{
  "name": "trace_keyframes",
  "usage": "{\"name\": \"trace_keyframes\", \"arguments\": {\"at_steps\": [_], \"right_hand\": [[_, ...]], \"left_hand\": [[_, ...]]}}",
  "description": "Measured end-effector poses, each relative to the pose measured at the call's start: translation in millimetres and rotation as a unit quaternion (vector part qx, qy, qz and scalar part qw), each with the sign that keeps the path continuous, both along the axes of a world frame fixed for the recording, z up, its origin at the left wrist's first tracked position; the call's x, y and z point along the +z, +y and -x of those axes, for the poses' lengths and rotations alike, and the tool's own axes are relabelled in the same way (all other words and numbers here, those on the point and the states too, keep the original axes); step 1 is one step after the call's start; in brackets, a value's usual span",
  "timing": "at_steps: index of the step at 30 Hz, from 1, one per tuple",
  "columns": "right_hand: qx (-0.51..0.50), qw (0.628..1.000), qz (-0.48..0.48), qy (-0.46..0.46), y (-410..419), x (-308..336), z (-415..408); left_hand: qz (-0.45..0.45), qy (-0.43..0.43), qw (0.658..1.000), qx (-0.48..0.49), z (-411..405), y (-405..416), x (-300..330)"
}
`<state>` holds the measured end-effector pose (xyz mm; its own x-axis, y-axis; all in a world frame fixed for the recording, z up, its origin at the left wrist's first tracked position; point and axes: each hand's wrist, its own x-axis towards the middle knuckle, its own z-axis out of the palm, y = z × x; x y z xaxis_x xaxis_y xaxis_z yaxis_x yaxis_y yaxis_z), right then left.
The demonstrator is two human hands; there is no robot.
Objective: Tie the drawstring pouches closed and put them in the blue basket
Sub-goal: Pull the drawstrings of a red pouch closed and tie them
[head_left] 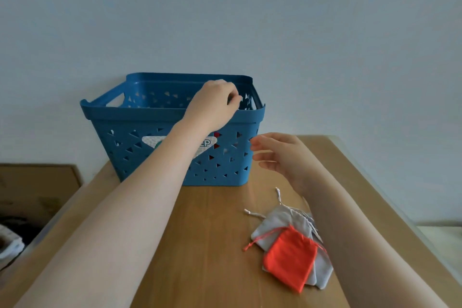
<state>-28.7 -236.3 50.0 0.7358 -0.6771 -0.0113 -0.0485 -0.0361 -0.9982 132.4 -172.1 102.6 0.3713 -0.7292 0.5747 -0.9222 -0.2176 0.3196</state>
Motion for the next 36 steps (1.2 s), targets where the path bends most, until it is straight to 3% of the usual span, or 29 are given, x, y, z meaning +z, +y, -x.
{"name": "trace_keyframes", "arguments": {"at_steps": [5,8,14,19,25,32,36], "right_hand": [[0.004,0.997,0.071,0.034,6,-14,29],[-0.008,0.987,0.121,0.109,8,-32,52],[-0.062,0.94,0.25,0.223,23,-62,91],[-0.126,0.909,0.274,0.288,38,-88,107],[-0.13,0.917,0.26,0.272,45,-102,110],[-0.133,0.888,0.313,0.309,43,-104,111],[-0.178,0.897,0.36,0.184,43,-94,107]], "left_hand": [[0.1,-0.128,0.984,-0.071,26,27,-18],[0.088,-0.143,0.981,-0.098,45,45,-29],[0.012,-0.062,0.985,-0.159,97,72,-69],[-0.031,0.003,0.984,-0.173,126,93,-87],[-0.079,0.05,0.987,-0.127,139,120,-100],[-0.084,0.14,0.98,-0.112,148,140,-115],[-0.069,0.166,0.978,-0.102,150,138,-111]]}}
